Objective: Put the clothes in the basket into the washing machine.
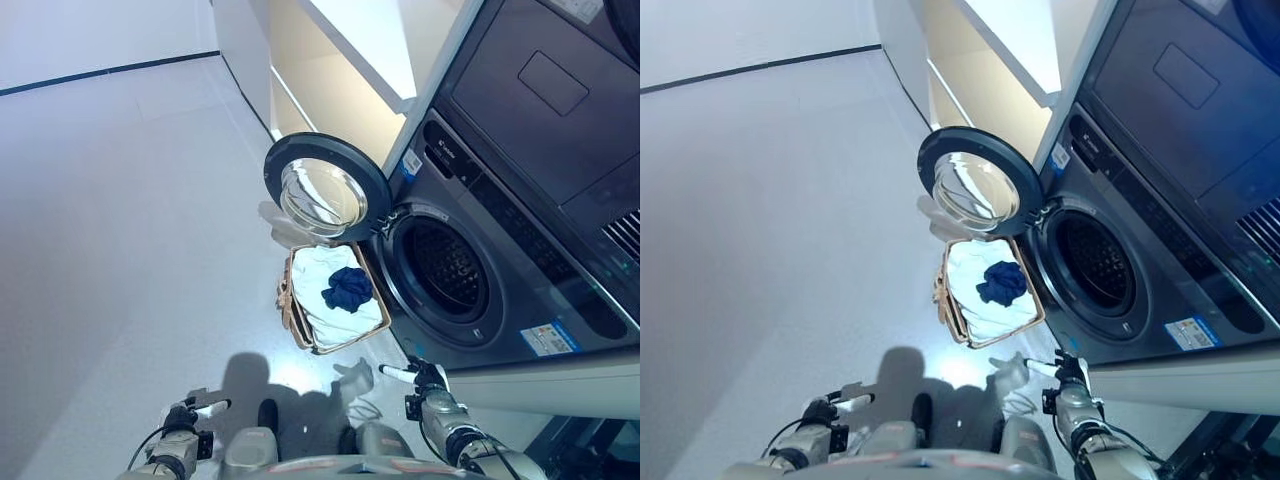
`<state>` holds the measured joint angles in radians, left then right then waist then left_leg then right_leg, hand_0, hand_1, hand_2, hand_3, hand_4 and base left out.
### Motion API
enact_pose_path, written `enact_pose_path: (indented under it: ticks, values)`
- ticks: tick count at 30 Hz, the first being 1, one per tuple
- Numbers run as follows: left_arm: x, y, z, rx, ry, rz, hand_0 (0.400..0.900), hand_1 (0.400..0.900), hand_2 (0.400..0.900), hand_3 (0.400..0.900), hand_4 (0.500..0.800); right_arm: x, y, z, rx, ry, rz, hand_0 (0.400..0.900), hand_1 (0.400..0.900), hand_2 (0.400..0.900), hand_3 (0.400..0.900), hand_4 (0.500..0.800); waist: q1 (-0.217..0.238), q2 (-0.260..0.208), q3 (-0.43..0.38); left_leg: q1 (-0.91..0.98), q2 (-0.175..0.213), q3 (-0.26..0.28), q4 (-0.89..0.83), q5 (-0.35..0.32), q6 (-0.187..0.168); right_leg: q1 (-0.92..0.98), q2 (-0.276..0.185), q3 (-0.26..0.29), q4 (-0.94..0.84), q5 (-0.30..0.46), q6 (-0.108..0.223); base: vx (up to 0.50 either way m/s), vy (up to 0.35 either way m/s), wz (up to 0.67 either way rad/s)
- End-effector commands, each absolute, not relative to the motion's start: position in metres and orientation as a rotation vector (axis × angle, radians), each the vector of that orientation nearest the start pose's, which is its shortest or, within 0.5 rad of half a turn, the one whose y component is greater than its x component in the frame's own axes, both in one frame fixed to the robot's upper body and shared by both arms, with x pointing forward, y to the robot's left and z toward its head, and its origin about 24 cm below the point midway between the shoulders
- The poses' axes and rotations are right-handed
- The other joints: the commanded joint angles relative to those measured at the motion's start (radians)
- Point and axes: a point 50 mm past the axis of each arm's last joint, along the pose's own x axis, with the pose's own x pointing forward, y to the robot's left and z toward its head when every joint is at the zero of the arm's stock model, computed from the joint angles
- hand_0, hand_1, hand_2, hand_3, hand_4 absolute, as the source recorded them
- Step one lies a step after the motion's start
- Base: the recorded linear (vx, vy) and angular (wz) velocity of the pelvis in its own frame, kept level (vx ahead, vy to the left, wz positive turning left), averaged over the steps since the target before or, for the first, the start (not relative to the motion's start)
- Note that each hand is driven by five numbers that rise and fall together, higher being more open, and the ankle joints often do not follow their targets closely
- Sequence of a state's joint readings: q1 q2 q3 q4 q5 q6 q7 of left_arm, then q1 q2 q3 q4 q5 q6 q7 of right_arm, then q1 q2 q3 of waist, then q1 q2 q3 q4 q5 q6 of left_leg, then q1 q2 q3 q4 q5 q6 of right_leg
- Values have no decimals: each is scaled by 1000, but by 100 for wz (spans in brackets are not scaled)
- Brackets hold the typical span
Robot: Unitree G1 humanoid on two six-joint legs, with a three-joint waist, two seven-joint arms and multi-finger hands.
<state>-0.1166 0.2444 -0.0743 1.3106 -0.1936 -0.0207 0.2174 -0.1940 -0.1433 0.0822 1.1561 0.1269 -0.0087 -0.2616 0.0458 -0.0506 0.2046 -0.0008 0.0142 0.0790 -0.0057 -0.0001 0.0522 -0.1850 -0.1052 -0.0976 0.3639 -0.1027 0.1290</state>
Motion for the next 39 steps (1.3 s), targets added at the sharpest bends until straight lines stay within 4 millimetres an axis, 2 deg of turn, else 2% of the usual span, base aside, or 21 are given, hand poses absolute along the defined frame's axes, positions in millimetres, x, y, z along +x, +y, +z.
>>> enact_pose_path:
  ticks: [1,4,8,12,14,16,17,20,24,26,29,33,36,38,39]
  values:
    - [113,259,-150,285,1165,414,900,900,900,900,800,184,-220,-126,-221,874,-368,900,900,900,900,800,-28,-16,12,-25,-34,-54,-64,37,-55,26,31,54,-239,133,6,221,-105,38]
    - [117,256,-149,278,1151,417,900,900,900,900,800,189,-219,-123,-232,853,-354,900,900,900,900,800,-34,-16,15,-2,-35,-71,-67,22,-62,9,14,102,-325,203,20,167,-146,28]
    - [111,253,-152,263,1171,425,900,900,900,900,800,192,-218,-121,-243,838,-330,900,900,900,900,800,-46,-7,19,42,-24,-96,-66,-5,-81,-17,-1,127,-347,245,37,178,-225,28]
    - [100,248,-157,245,1207,426,900,900,900,900,800,187,-220,-123,-251,850,-319,900,900,900,900,800,-61,14,-1,71,4,-114,-71,-17,-102,-10,12,140,-312,220,31,205,-287,35]
    - [91,239,-161,201,1231,424,900,900,900,900,800,185,-227,-122,-283,851,-313,900,900,900,900,800,-70,45,-12,65,23,-129,1,-39,-120,11,25,109,-300,184,5,203,-362,36]
    - [90,236,-162,189,1233,422,900,900,900,900,800,187,-230,-120,-306,842,-305,900,900,900,900,800,-73,51,-8,41,21,-132,57,-44,-129,24,24,96,-303,174,-4,70,-244,25]
    - [92,229,-163,167,1224,417,900,900,900,900,800,195,-234,-113,-335,804,-297,900,900,900,900,800,-65,53,11,-18,7,-128,168,-14,-148,51,22,78,-302,153,-19,49,-293,27]
    - [95,223,-163,148,1213,403,900,900,900,900,800,204,-238,-104,-362,755,-289,900,900,900,900,800,-51,38,45,-111,-9,-113,316,30,-157,73,12,56,-287,133,-44,38,-281,28]
    - [86,222,-166,139,1232,408,900,900,900,900,800,208,-239,-102,-386,742,-273,900,900,900,900,800,-28,45,51,-153,-8,-85,223,18,-138,112,25,46,-301,104,-53,92,-101,7]
    - [81,222,-166,136,1239,422,900,900,900,900,800,212,-238,-99,-403,731,-264,900,900,900,900,800,-17,56,51,-154,4,-93,144,51,-142,124,33,42,-308,95,-48,127,15,-2]
    - [73,221,-168,139,1263,436,900,900,900,900,800,217,-237,-98,-434,729,-252,900,900,900,900,800,1,76,51,-189,35,-110,37,136,-159,147,51,42,-301,68,-49,145,62,-4]
    - [64,223,-169,140,1287,447,900,900,900,900,800,219,-235,-99,-442,735,-239,900,900,900,900,800,32,73,48,-225,59,-114,-9,171,-178,212,53,67,-310,28,-47,252,148,-22]
    - [69,226,-167,134,1267,469,900,900,900,900,800,231,-228,-92,-444,696,-220,900,900,900,900,800,54,71,57,-234,65,-129,-15,177,-173,221,51,92,-297,3,-39,169,213,-45]
    - [82,234,-163,159,1230,469,900,900,900,900,800,241,-219,-88,-444,673,-199,900,900,900,900,800,73,42,83,-295,45,-115,72,163,-156,214,19,96,-254,-13,-21,132,239,-25]
    - [83,234,-163,160,1230,469,900,900,900,900,800,241,-219,-88,-444,673,-199,900,900,900,900,800,74,41,82,-298,45,-115,76,161,-156,211,18,96,-252,-14,-20,42,203,-14]
